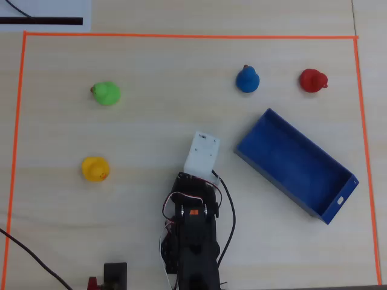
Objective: Grasp yellow duck and put it into box.
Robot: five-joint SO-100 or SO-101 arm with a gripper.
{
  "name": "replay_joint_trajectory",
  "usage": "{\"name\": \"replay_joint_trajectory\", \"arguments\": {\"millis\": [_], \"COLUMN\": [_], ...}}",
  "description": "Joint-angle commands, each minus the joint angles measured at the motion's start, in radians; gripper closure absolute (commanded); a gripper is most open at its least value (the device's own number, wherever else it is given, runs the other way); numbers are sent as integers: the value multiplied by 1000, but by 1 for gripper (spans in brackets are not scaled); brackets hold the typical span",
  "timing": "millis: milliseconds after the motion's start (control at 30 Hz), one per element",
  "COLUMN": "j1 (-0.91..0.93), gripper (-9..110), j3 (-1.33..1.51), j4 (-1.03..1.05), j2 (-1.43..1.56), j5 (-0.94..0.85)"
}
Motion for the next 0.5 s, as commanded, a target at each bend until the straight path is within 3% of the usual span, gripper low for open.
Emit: {"name": "replay_joint_trajectory", "arguments": {"millis": [0,467], "j1": [-26,-11], "gripper": [101,101], "j3": [-9,-9], "j4": [28,28], "j2": [-8,-8], "j5": [5,2]}}
